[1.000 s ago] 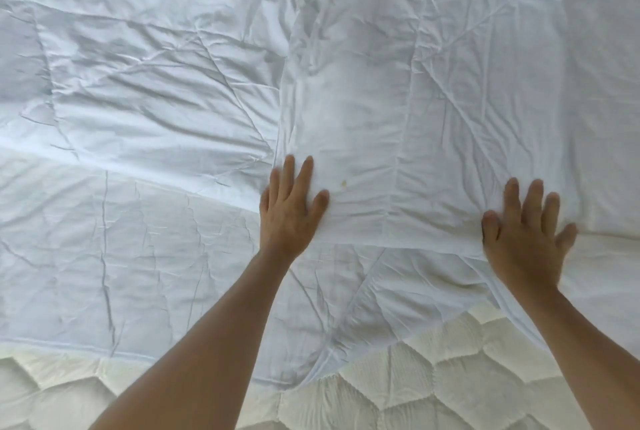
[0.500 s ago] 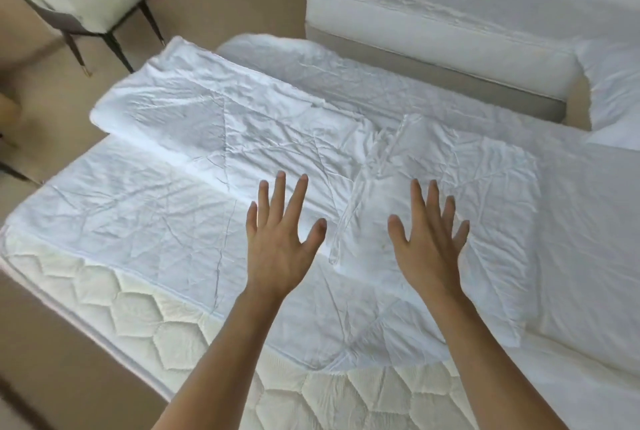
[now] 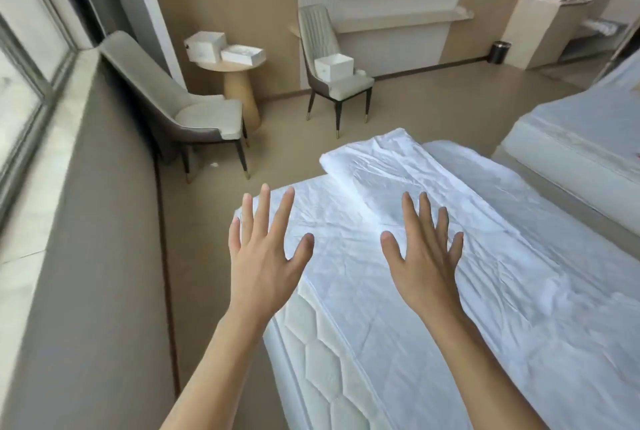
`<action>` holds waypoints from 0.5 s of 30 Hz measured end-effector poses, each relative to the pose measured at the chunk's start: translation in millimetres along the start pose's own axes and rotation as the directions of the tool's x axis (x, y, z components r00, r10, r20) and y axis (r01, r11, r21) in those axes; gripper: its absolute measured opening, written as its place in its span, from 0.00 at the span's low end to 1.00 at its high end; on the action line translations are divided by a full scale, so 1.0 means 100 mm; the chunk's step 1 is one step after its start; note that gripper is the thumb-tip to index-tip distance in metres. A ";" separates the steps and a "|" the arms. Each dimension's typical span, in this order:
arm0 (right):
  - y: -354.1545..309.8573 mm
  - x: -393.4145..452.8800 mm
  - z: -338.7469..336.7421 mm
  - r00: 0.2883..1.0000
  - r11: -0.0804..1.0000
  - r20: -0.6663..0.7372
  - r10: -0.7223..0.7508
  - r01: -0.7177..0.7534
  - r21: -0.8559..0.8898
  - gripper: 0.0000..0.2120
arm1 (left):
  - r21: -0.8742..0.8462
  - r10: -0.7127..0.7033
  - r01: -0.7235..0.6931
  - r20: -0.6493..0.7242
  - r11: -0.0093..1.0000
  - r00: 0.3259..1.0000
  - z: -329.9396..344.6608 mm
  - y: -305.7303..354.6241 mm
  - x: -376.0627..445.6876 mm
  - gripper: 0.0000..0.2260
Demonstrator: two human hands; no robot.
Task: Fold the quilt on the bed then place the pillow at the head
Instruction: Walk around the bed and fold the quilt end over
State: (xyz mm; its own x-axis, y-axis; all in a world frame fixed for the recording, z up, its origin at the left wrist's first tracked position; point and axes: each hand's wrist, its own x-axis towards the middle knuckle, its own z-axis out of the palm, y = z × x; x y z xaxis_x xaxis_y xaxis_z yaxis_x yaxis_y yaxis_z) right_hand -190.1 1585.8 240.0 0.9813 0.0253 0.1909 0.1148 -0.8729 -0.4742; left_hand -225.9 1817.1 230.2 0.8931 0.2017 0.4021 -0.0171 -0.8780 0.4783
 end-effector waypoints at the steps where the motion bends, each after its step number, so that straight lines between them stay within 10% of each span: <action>1: -0.27 0.13 0.12 0.999 0.999 0.019 -0.033 0.032 0.018 0.31 | 0.004 -0.030 0.030 -0.018 1.000 0.999 -0.14 -0.23 0.08 0.31; 15: -3.52 1.60 1.72 0.912 0.903 0.118 -0.394 0.360 0.234 0.35 | 0.028 -0.280 0.293 -0.223 0.956 0.934 -1.49 -2.84 1.49 0.32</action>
State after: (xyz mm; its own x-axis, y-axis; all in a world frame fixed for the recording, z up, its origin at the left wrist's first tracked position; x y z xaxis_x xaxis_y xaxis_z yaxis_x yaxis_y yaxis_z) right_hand -47.0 1980.5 289.5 0.8676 0.4241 0.2596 0.4930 -0.6653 -0.5607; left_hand -154.8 2161.3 270.5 0.7386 0.5306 0.4159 0.2575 -0.7921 0.5534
